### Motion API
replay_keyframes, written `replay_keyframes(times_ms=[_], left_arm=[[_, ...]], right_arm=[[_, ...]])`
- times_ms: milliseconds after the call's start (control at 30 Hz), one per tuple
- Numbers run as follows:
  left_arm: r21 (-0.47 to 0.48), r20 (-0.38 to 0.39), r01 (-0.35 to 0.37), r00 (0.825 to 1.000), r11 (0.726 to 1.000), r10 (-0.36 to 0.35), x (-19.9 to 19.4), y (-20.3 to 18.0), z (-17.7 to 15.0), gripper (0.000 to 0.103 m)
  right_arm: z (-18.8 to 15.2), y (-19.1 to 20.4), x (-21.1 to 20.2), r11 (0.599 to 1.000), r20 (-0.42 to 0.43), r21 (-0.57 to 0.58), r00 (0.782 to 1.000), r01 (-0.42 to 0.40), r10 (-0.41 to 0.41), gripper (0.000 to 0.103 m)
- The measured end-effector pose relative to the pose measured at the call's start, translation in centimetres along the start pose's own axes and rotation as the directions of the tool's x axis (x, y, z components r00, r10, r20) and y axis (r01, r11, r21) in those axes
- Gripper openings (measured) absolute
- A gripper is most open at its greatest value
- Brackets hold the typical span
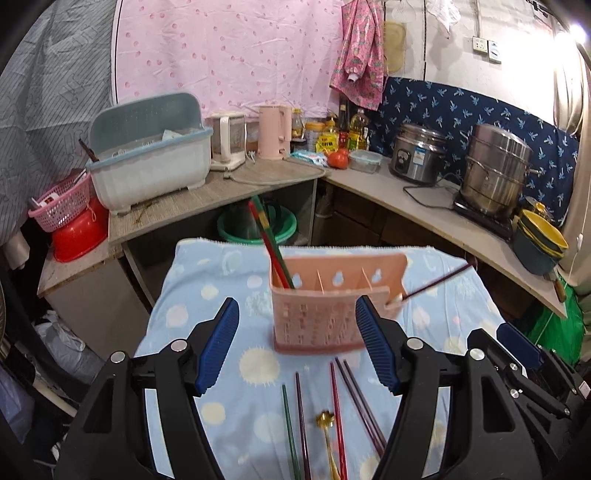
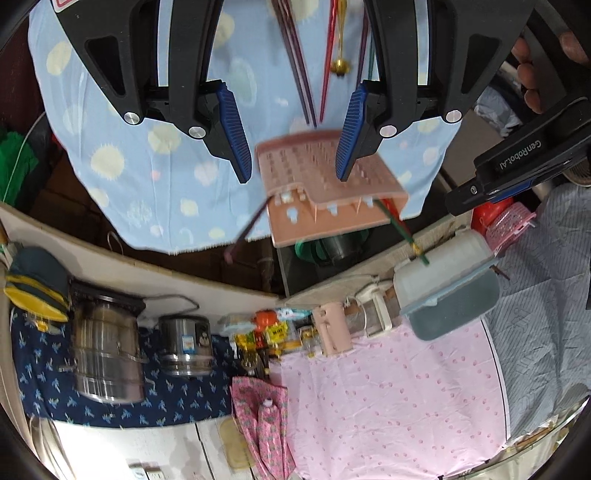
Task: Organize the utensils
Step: 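Move both open tools back down to the chopsticks lying on the cloth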
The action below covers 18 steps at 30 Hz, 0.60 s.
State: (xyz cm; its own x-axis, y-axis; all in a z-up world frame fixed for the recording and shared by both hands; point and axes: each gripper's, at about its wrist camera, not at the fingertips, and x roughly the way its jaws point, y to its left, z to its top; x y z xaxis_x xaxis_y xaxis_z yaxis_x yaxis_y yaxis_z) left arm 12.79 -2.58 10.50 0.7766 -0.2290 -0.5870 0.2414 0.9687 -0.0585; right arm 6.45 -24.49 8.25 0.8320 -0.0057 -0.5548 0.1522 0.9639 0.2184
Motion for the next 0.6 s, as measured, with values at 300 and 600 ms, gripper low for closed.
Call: replay_keyframes(times_ms=[300, 600], left_arm=[[-0.006, -0.158, 0.0, 0.987, 1.0, -0.001, 0.5, 0.8, -8.8, 0.062], [-0.044, -0.267, -0.008, 0.964, 0.999, -0.004, 0.1, 2.4, -16.8, 0.062]], right_arm=[[-8.0, -1.7, -0.7, 0.999, -0.163, -0.041, 0.986, 0.034, -0.04, 0.047], [-14.6, -3.5, 0.0, 0.997, -0.292, -0.056, 0.954, 0.058, -0.072, 0.045]])
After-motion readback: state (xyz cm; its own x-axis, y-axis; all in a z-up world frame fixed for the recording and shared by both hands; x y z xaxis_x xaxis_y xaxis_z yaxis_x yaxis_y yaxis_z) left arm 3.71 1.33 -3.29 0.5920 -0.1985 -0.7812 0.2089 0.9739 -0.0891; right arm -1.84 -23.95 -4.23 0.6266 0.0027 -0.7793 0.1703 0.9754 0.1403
